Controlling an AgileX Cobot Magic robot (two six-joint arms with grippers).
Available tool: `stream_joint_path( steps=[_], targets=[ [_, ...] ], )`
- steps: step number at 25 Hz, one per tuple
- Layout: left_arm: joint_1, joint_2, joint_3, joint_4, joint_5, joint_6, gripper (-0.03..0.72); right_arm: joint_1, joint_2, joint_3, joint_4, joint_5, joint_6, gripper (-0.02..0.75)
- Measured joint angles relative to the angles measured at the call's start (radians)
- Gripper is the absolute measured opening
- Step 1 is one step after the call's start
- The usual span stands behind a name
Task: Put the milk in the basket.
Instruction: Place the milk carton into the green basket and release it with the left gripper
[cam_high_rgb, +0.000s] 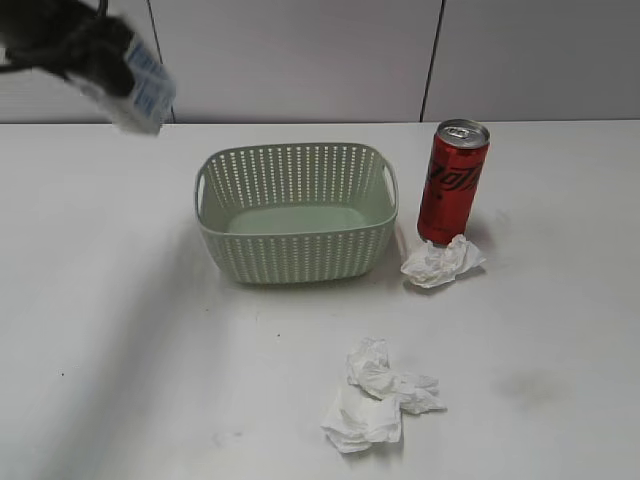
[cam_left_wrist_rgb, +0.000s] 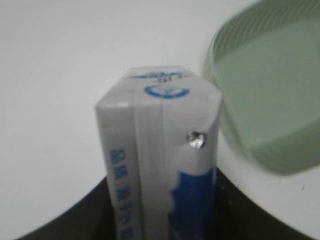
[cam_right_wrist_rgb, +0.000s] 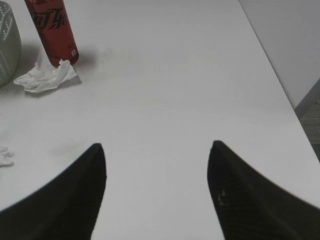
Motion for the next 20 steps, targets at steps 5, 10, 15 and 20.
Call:
stream_joint_path(
  steps=[5,10,15,20],
  targets=[
    [-0.163,-0.008,-0.146,-0.001,-0.142,0.021,0.309,0.000,0.000,0.000,0.000,0.000,0.000,0.499],
    [-0.288,0.059,-0.186,-0.007,-0.242,0.027,0.309,0.000,0.000,0.000,0.000,0.000,0.000,0.499],
    [-0.315,0.188,-0.186,-0.005,-0.215,0.028,0.309,0.000,0.000,0.000,0.000,0.000,0.000,0.499],
    [-0.316,0.314,-0.186,0.001,-0.203,0.028,0.309,0.000,0.000,0.000,0.000,0.000,0.000,0.499]
  ],
)
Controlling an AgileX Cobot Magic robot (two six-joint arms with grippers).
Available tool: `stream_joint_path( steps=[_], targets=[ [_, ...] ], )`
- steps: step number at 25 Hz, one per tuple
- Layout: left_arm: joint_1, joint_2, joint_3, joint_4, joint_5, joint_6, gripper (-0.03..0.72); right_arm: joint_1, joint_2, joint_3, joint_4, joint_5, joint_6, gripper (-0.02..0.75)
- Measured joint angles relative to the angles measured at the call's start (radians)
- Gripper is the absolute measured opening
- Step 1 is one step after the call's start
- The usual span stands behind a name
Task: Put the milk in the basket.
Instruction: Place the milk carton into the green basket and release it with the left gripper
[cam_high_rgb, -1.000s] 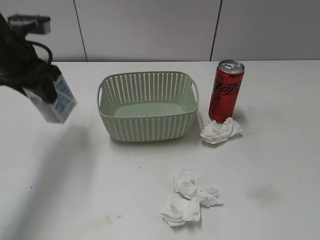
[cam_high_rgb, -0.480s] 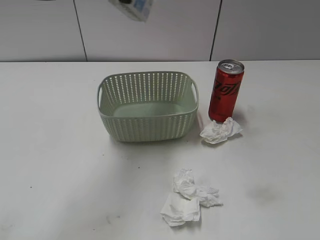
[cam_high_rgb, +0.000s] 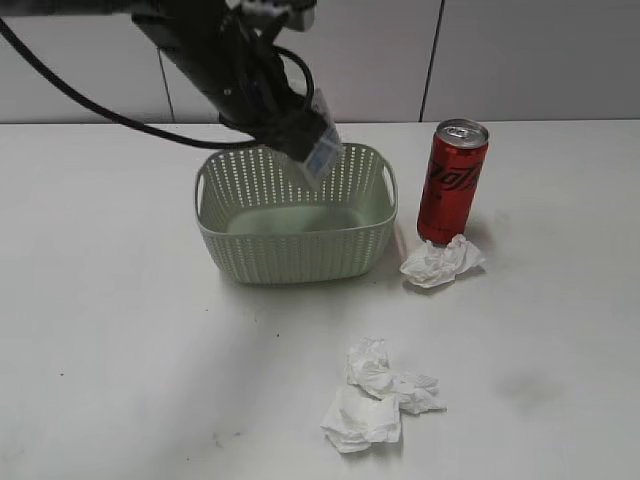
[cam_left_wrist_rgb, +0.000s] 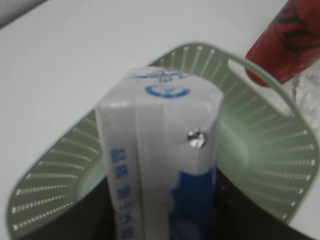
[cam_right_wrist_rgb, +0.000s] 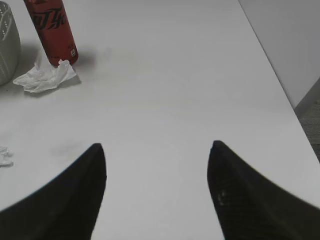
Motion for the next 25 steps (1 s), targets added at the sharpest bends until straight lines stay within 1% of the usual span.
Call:
stream_joint_path(
  steps=[8,9,10,12,13,14,15,17,20,22,25],
  targets=[
    [0.000,0.114,0.000,0.006,0.084,0.000,0.311,0.000,0.000,0.000,0.000,0.000,0.000,0.499],
    [0.000,0.116,0.000,0.006,0.089,0.000,0.339,0.000,0.000,0.000,0.000,0.000,0.000,0.499],
    [0.000,0.116,0.000,0.006,0.087,0.000,0.388,0.000,0.000,0.000,0.000,0.000,0.000,0.499],
    [0.000,0.109,-0.005,0.006,0.078,0.000,0.548,0.000,0.000,0.000,0.000,0.000,0.000,0.499],
    [0.000,0.108,-0.009,0.006,0.078,0.000,0.599,0.000,0.000,0.000,0.000,0.000,0.000,0.499],
    [0.000,0.106,-0.017,0.006,0.083,0.000,0.638,0.000,0.000,0.000,0.000,0.000,0.000,0.499],
    [0.000,0.104,-0.031,0.006,0.095,0.000,0.657,0.000,0.000,0.000,0.000,0.000,0.000,0.499],
    [0.000,0.100,-0.067,0.006,0.130,0.000,0.659,0.000,0.000,0.000,0.000,0.000,0.000,0.499],
    [0.005,0.086,-0.156,0.019,0.210,-0.018,0.651,0.000,0.000,0.000,0.000,0.000,0.000,0.499],
    [0.012,0.076,-0.233,0.055,0.274,-0.066,0.645,0.000,0.000,0.000,0.000,0.000,0.000,0.499],
    [0.045,0.068,-0.337,0.149,0.391,-0.132,0.638,0.000,0.000,0.000,0.000,0.000,0.000,0.499]
  ],
)
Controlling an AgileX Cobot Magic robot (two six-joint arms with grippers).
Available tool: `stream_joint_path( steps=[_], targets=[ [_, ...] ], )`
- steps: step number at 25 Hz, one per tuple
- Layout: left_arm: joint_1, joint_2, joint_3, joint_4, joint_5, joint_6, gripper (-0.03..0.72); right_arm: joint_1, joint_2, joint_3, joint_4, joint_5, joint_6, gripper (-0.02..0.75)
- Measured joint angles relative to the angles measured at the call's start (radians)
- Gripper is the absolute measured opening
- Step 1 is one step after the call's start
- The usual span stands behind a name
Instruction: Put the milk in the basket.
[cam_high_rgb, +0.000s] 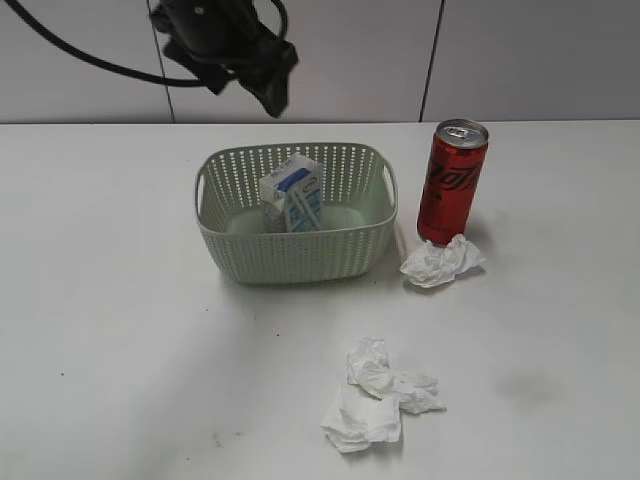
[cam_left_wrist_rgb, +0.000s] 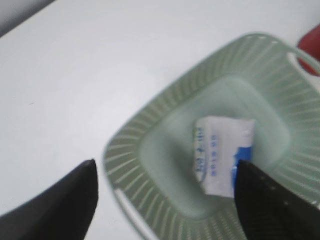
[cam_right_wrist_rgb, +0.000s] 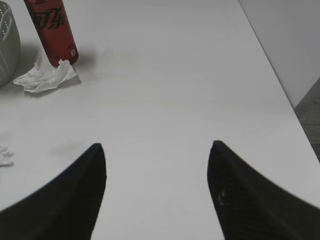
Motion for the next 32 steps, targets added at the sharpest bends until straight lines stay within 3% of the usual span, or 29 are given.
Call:
stream_joint_path(
  steps=[4,16,20,25,32],
  targets=[
    [0.086,-0.003,-0.062,0.100,0.093,-0.053,0.613,0.000,0.000,0.000,0.000,0.000,0.000,0.499],
    [0.406,-0.100,-0.020,0.024,0.109,-0.068,0.589,0.000,0.000,0.000,0.000,0.001,0.000,0.499],
    [0.486,-0.190,0.119,0.023,0.109,-0.071,0.588,0.000,0.000,0.000,0.000,0.001,0.000,0.499],
    [0.559,-0.349,0.393,0.026,0.109,-0.071,0.588,0.000,0.000,0.000,0.000,0.001,0.000,0.499],
    [0.570,-0.622,0.812,0.070,0.080,-0.062,0.588,0.000,0.000,0.000,0.000,0.001,0.000,0.499]
  ],
)
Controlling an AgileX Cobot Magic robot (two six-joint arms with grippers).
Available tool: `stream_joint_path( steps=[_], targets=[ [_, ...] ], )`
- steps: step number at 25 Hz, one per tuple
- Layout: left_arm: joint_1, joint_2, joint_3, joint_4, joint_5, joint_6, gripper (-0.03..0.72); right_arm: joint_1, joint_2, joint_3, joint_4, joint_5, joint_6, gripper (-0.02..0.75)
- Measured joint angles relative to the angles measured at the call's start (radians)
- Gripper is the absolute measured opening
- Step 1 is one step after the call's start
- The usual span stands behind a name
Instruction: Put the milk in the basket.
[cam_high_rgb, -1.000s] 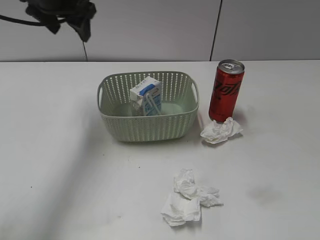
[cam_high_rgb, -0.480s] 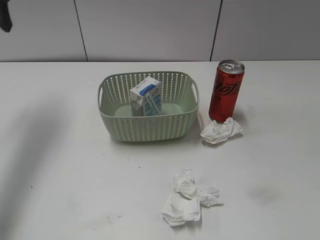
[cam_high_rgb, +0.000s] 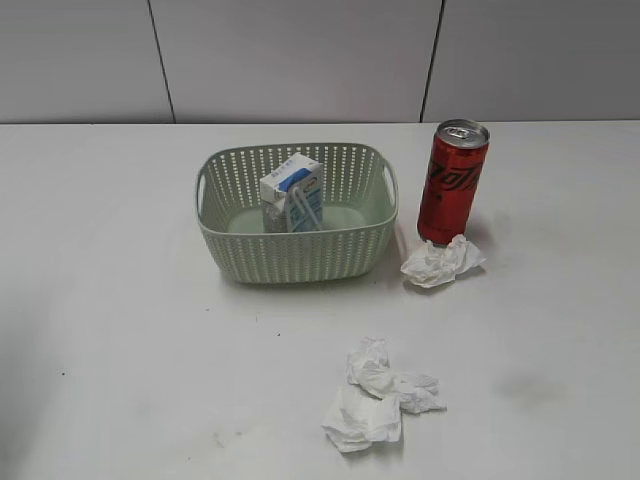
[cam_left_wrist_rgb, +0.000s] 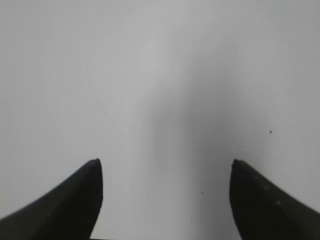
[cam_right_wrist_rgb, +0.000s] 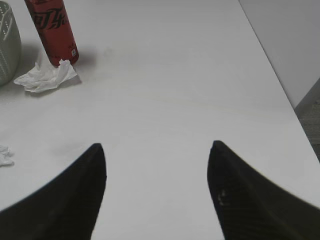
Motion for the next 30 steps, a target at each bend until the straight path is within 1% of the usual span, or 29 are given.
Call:
stream_joint_path(
  steps=[4,7,12,15,20,24,30],
  targets=[
    [0.000,-0.180,0.203,0.000,-0.073,0.001,0.588,0.000,0.000,0.000,0.000,0.000,0.000,0.499],
    [0.000,-0.308,0.324,0.000,-0.106,0.002,0.588,0.000,0.000,0.000,0.000,0.000,0.000,0.499],
    [0.000,-0.527,0.470,-0.004,-0.118,0.002,0.588,0.000,0.000,0.000,0.000,0.000,0.000,0.499],
    [0.000,-0.650,0.546,-0.025,-0.121,0.002,0.588,0.000,0.000,0.000,0.000,0.000,0.000,0.499],
    [0.000,-0.858,0.632,-0.080,-0.126,0.002,0.588,0.000,0.000,0.000,0.000,0.000,0.000,0.499],
    [0.000,-1.017,0.641,-0.106,-0.132,0.002,0.576,0.000,0.000,0.000,0.000,0.000,0.000,0.499],
    [0.000,-1.200,0.642,-0.113,-0.132,0.002,0.529,0.000,0.000,0.000,0.000,0.000,0.000,0.499]
  ],
)
